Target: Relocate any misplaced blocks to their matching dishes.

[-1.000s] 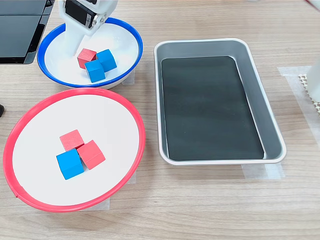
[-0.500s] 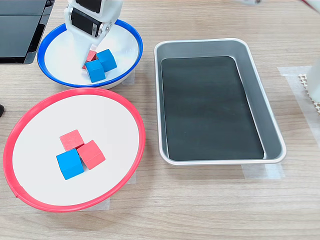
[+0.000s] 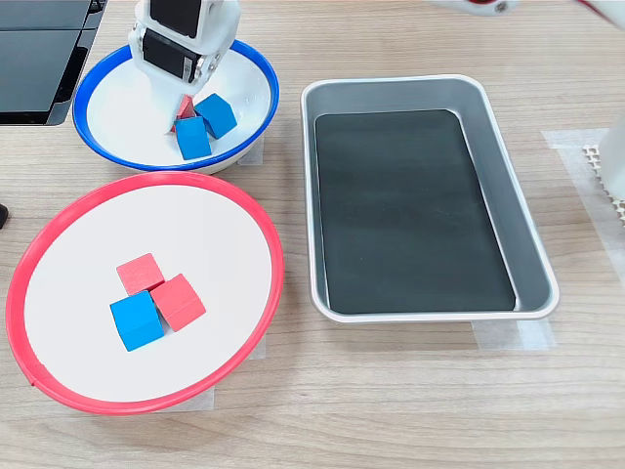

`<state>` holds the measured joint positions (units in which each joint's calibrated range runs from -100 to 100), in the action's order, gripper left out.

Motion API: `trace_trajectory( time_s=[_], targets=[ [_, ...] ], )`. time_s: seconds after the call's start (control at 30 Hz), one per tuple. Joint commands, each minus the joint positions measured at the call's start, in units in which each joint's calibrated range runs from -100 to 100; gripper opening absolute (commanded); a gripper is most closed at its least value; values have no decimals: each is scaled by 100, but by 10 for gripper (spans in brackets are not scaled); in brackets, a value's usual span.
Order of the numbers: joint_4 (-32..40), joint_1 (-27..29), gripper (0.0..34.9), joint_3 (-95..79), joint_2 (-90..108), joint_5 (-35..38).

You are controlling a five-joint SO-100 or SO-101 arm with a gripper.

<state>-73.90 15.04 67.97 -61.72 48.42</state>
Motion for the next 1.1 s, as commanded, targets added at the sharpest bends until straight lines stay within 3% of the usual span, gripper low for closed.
trace_trajectory(
  time_s=[0.0, 0.23, 0.53, 0.77, 1.07],
  targets=[
    [6, -13, 10, 54, 121, 29],
    [-216, -144, 4, -183, 735, -259],
    [-423, -511, 4, -1339, 2893, -821],
    [394, -1321, 4, -3624, 4095, -1348],
    [1302, -2460, 4, -4799, 3908, -1641]
  ],
)
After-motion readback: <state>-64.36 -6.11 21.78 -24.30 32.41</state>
